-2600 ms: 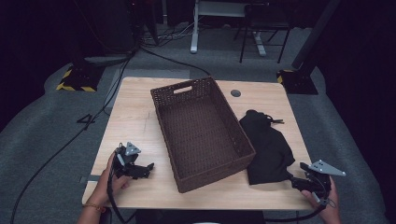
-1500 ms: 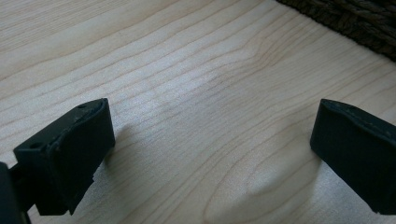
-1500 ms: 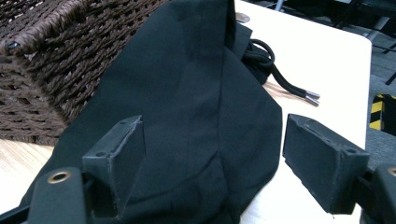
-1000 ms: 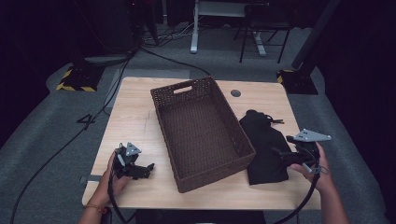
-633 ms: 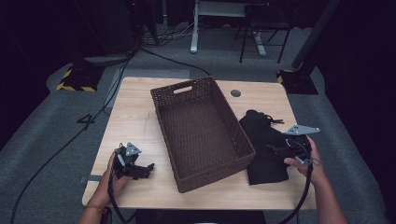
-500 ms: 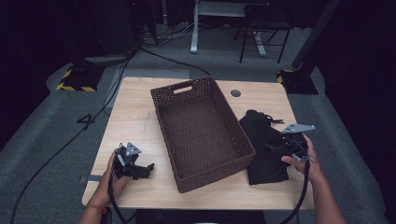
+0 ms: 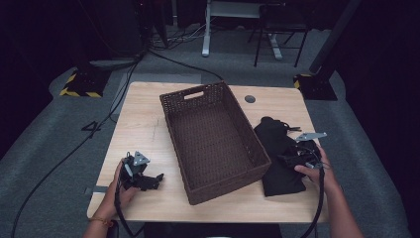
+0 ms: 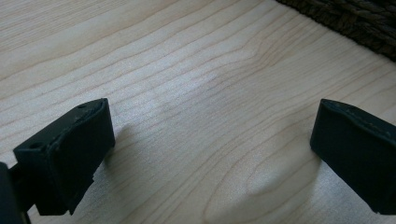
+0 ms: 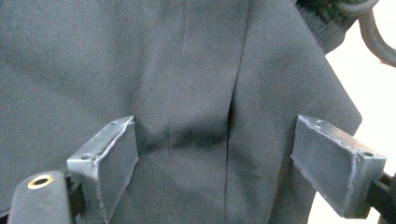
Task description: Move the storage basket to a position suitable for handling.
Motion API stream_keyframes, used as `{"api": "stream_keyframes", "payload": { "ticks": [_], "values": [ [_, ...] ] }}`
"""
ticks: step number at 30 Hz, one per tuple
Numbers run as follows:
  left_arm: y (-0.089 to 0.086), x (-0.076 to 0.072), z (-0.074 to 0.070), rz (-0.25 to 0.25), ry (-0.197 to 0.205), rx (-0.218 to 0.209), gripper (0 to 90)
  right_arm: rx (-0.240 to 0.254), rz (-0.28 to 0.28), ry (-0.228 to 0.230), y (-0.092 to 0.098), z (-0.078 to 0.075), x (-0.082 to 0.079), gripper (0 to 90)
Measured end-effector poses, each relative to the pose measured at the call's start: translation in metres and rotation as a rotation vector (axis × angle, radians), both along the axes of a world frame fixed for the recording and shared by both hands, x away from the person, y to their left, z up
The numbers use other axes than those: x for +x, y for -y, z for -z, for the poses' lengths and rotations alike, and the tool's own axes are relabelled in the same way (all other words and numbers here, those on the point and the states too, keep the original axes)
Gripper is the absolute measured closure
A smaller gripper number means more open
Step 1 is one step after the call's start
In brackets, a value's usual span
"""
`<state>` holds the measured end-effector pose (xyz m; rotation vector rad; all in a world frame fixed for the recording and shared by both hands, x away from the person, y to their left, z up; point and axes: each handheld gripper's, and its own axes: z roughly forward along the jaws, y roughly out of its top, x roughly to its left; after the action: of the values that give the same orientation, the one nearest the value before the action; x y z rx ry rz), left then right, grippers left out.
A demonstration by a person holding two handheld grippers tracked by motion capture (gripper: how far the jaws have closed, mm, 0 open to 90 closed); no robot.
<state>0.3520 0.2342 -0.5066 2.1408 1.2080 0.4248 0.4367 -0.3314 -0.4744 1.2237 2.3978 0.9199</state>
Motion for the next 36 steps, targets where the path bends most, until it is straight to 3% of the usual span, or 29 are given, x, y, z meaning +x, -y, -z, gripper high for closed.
{"api": "stream_keyframes", "payload": {
  "ticks": [11,15,19,22,25,27,28,30,36],
  "values": [
    [0.002,0.000,0.000,0.006,0.002,0.005,0.0,0.061,-0.034,-0.061,0.007,0.012,0.005,15.1],
    [0.004,-0.002,0.000,0.011,0.000,0.003,0.0,0.027,-0.034,-0.037,0.004,0.011,0.004,11.7],
    [0.008,-0.006,-0.001,0.035,-0.001,0.011,0.1,0.006,-0.009,-0.054,0.004,0.009,0.005,8.6],
    [0.009,-0.007,-0.001,0.041,0.000,0.010,0.3,-0.028,-0.004,-0.032,0.005,-0.002,0.003,18.2],
    [0.011,-0.007,-0.001,0.049,0.003,0.014,0.3,-0.049,0.038,-0.048,0.009,-0.001,0.005,11.2],
    [0.012,-0.008,-0.001,0.060,0.004,0.010,0.3,-0.022,0.085,-0.084,0.015,0.007,0.011,0.5],
    [0.012,-0.008,-0.001,0.068,0.002,0.014,0.3,-0.022,0.085,-0.084,0.015,0.007,0.011,0.5],
    [0.014,-0.009,-0.001,0.081,0.004,0.016,0.3,0.030,0.087,-0.135,0.019,0.014,0.014,0.3],
    [0.018,-0.014,-0.003,0.138,-0.003,0.023,3.5,0.010,0.050,-0.127,0.015,0.014,0.014,0.7]
  ]
}}
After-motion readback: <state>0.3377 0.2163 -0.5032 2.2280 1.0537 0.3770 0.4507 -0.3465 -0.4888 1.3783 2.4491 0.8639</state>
